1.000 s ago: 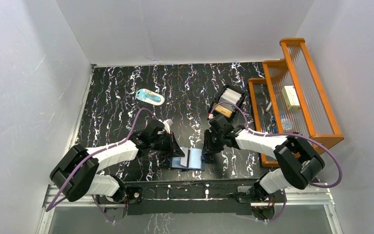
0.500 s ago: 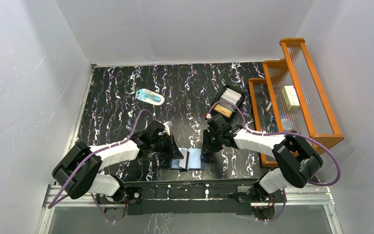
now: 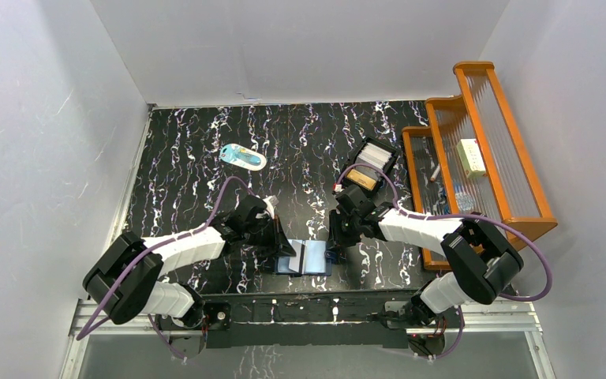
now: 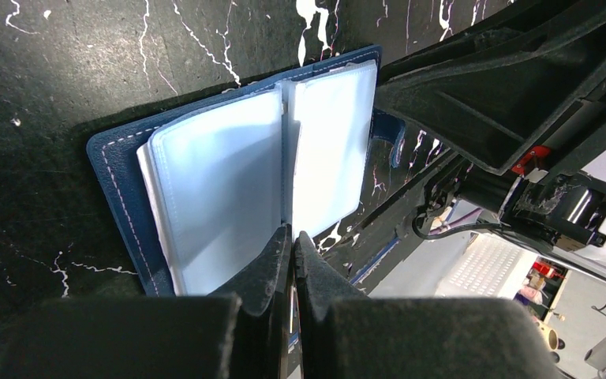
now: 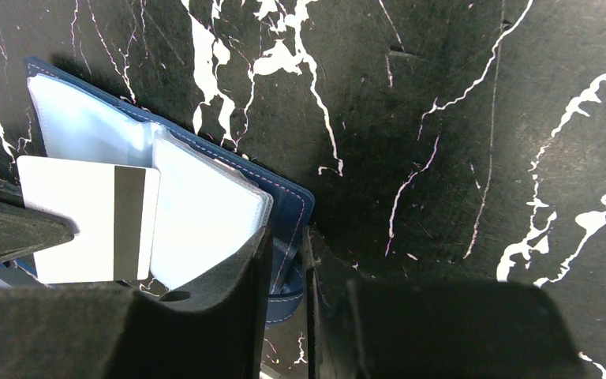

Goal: Put the credit cards into the card holder
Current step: Insert the credit card into the card holder.

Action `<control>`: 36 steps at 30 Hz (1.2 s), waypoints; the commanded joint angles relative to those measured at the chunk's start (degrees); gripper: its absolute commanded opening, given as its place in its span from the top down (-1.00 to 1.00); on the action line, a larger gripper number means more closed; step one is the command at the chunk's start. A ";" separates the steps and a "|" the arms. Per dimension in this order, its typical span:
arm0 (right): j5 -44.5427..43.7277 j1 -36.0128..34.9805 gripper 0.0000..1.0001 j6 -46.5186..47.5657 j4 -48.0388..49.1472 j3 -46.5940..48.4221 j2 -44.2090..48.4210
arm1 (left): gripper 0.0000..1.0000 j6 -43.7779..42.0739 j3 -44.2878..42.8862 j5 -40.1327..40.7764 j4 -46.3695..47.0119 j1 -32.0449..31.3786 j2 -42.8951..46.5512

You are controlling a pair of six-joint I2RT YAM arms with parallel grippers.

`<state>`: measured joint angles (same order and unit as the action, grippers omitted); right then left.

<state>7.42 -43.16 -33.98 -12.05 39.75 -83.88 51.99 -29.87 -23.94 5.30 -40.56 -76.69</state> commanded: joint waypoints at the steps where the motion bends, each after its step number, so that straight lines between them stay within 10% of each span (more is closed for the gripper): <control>1: -2.60 -0.47 0.42 1.54 -0.60 -0.02 -1.64 | 1.00 -0.88 -1.60 0.34 -0.99 0.57 -0.28; 36: -2.30 -0.47 0.42 1.85 -0.59 0.24 -2.07 | 1.00 -4.67 -1.79 3.83 -2.32 1.00 -3.46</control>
<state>7.55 -43.16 -33.58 -12.03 39.77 -83.96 48.14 -30.94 -23.03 7.09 -39.81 -80.62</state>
